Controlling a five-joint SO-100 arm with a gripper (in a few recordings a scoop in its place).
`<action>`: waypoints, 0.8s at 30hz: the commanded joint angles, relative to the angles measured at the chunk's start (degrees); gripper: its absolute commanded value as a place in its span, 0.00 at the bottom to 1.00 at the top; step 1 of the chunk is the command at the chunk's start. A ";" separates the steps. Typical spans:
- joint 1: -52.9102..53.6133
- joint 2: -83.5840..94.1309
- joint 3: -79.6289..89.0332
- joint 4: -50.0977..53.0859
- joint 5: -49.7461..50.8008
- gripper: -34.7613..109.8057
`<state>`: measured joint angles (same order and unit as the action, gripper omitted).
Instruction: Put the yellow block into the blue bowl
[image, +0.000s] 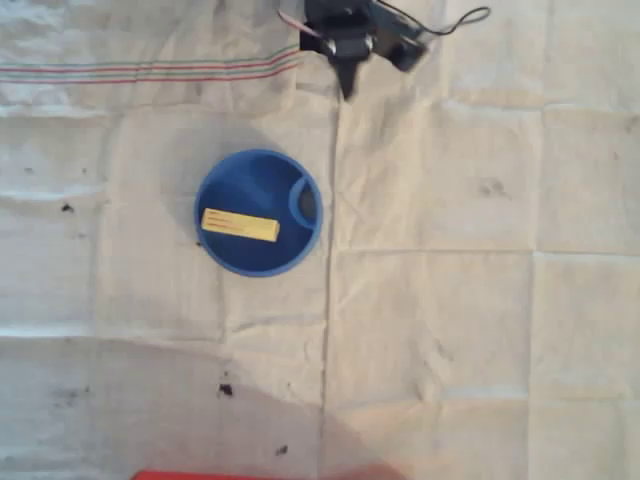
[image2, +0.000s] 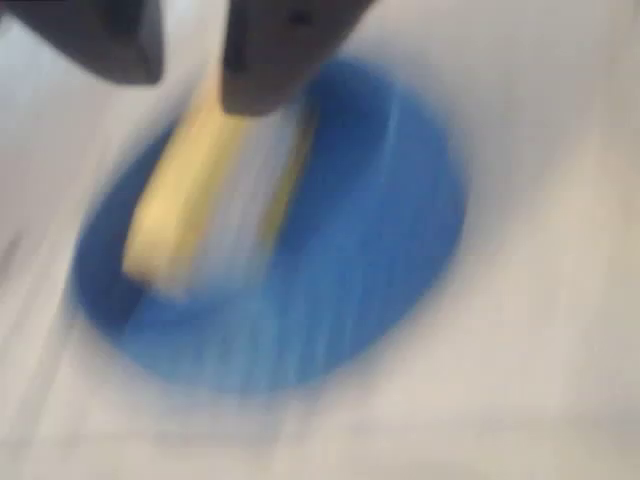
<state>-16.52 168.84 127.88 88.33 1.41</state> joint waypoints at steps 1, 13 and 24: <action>-2.46 1.93 2.64 -4.57 2.72 0.24; -11.34 19.42 22.32 -9.67 0.09 0.24; -11.25 22.32 29.27 -9.05 0.09 0.24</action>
<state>-27.60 185.45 157.68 79.98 1.85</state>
